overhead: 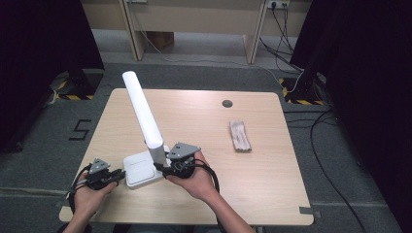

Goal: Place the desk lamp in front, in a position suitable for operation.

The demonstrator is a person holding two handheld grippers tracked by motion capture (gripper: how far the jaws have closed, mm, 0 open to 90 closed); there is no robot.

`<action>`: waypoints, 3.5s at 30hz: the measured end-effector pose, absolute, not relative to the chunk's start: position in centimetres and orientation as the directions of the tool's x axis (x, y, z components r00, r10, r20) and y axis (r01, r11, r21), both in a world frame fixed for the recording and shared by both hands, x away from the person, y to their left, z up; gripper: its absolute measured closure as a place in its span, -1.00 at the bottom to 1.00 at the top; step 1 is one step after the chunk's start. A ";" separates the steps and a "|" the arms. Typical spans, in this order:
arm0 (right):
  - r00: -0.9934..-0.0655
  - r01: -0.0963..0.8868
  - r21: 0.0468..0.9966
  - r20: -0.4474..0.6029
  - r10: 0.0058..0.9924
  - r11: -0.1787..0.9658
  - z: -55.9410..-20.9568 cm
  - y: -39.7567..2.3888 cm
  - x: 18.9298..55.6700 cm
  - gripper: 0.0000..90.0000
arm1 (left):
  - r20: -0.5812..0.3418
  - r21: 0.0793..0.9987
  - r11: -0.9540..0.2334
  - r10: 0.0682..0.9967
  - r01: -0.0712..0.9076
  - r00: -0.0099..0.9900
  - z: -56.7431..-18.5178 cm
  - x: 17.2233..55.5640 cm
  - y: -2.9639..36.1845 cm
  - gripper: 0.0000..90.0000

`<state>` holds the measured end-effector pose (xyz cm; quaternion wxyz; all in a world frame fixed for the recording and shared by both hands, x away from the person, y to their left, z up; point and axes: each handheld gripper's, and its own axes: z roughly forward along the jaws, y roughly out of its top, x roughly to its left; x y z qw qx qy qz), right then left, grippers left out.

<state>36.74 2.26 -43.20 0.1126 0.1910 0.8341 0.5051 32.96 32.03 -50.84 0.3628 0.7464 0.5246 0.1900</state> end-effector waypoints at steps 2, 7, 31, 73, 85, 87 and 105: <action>-0.902 0.194 0.889 -0.005 0.432 0.416 -43.2 2.4 36.6 0.25 | -0.099 0.738 -0.188 0.920 0.648 0.379 -50.9 33.1 32.2 0.73; -0.901 0.174 0.883 -0.035 0.432 0.435 -43.1 2.4 36.2 0.28 | -0.093 0.733 -0.196 0.919 0.651 0.382 -51.1 33.3 32.1 0.75; -0.889 0.134 0.865 -0.110 0.444 0.483 -42.9 1.3 34.5 0.53 | -0.028 0.724 -0.250 0.920 0.643 0.390 -51.0 36.5 29.5 0.75; -0.876 0.188 0.889 -0.040 0.481 0.418 -42.1 -1.5 34.2 0.25 | 0.007 0.807 -0.253 0.907 0.533 0.421 -48.7 40.2 28.1 0.24; -0.658 0.474 0.794 0.031 0.752 0.381 -46.5 -8.9 40.3 0.51 | -0.073 0.845 -0.289 0.771 0.450 0.632 -44.6 30.8 23.4 -0.05; -0.647 0.490 0.779 0.023 0.763 0.392 -47.1 -8.6 40.9 0.51 | -0.080 0.847 -0.293 0.753 0.443 0.653 -44.3 30.2 22.4 -0.09; -0.681 0.521 0.692 -0.016 0.733 0.499 -49.6 -5.2 43.9 1.00 | -0.051 0.879 -0.251 0.796 0.406 0.603 -42.5 31.8 17.9 0.11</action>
